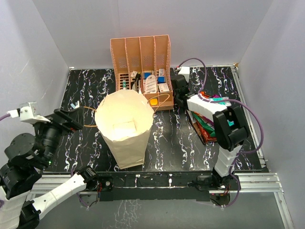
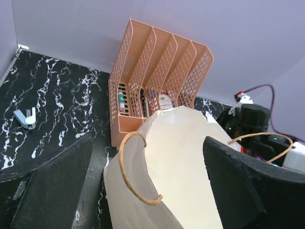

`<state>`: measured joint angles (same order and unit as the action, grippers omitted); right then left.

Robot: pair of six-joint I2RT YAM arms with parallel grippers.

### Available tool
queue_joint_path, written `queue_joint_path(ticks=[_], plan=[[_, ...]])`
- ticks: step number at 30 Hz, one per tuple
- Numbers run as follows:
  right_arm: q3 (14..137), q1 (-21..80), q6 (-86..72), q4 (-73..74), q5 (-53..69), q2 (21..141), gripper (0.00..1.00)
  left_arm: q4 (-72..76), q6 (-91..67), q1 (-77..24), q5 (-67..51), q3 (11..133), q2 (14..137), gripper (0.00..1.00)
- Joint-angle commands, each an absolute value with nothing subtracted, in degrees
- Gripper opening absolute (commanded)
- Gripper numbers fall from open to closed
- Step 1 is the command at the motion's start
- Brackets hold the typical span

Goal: Take the snacks out of the paper bag
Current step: Place the snack at the center of the board.

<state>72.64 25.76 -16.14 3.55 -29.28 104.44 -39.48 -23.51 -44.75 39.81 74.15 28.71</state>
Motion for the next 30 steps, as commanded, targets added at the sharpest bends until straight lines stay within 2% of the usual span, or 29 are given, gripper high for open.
queue_joint_path(ticks=[1,6,10,12,15,18,23,30], plan=[[77.01,25.23,-17.76,1.65,-33.25,107.38,0.07,-39.43,-19.51,-44.97,38.12,76.73,28.00,0.98],[76.59,25.14,-15.80,-0.28,-35.96,110.14,0.07,-39.62,-17.80,-44.91,36.13,77.16,28.01,0.98],[75.44,25.06,-16.05,-0.28,-32.04,110.37,0.11,-39.39,-17.15,-44.95,34.81,76.79,28.29,0.98],[74.45,25.13,-16.71,-0.13,-30.28,109.04,0.21,-38.56,-16.70,-44.91,34.34,76.39,28.36,0.98],[74.07,25.10,-15.92,1.43,-26.46,106.10,0.49,-37.52,-15.62,-44.89,33.25,76.14,28.75,0.98],[79.32,25.09,-16.40,12.20,-24.08,104.30,0.68,-36.37,-13.11,-44.91,32.23,77.40,30.13,0.98],[84.86,25.07,-17.95,30.87,-19.55,97.78,0.83,-33.07,-9.58,-44.94,30.92,79.47,32.36,0.98],[73.70,25.13,-14.44,32.08,-3.65,72.69,0.98,-28.41,-7.64,-44.92,27.06,80.68,35.43,0.98]])
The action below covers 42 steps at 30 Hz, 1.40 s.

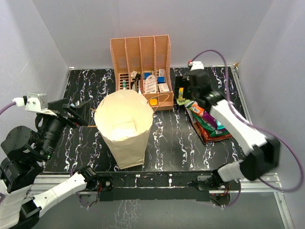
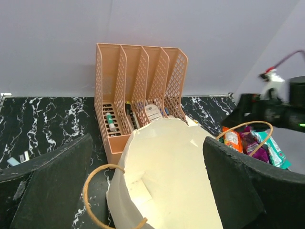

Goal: Take the snacks out of the paper bag
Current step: Place the snack at the center of the board, then reset both arms

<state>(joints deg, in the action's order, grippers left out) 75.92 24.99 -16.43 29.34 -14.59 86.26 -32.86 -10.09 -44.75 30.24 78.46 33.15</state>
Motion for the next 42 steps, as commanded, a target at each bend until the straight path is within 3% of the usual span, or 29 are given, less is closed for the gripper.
queue_joint_path(ticks=[1,7,16,24,42], plan=[[73.75,25.11,-14.23,33.08,-2.27,69.29,0.98,-27.99,-7.57,-44.94,26.47,81.12,35.99,0.98],[79.93,25.14,-11.90,41.10,2.19,55.50,0.98,-28.74,-8.77,-45.00,22.50,85.06,38.80,0.98],[94.22,25.12,-10.88,46.99,2.12,46.17,0.98,-27.87,-8.15,-44.91,21.33,88.78,38.52,0.98],[101.11,25.12,-11.12,46.13,1.26,42.85,0.98,-29.34,-6.72,-45.00,21.29,92.42,37.69,0.98],[100.20,25.13,-12.34,45.20,0.77,42.65,0.98,-28.54,-6.94,-44.98,20.56,90.73,35.86,0.98]])
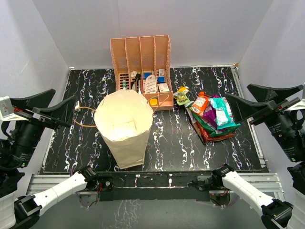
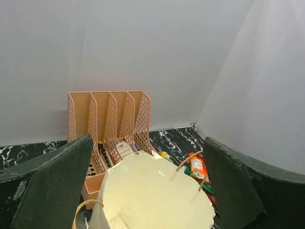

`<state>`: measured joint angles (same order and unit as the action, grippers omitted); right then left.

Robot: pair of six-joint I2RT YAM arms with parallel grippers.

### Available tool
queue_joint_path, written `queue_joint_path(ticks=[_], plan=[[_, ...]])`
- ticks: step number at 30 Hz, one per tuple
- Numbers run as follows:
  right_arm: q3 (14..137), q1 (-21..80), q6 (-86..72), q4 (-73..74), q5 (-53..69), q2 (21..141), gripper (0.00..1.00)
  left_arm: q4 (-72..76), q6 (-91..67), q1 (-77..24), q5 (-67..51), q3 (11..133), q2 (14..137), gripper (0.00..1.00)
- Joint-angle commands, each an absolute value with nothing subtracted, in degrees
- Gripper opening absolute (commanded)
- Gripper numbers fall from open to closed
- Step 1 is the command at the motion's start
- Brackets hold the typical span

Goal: Take the snacks out of the paper bag
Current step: Reset both arms

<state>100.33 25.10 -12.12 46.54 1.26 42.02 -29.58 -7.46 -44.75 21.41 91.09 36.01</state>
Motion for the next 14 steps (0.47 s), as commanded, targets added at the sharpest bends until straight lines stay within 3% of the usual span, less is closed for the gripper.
queue_joint_path(ticks=[1,14], plan=[[100.13,25.07,-12.39,45.18,0.63,42.63,0.98,-28.56,-7.02,-44.95,20.57,90.71,35.78,0.98],[97.52,25.10,-12.87,44.03,-0.43,41.83,0.98,-28.54,-7.28,-44.95,20.95,89.87,35.16,0.98]])
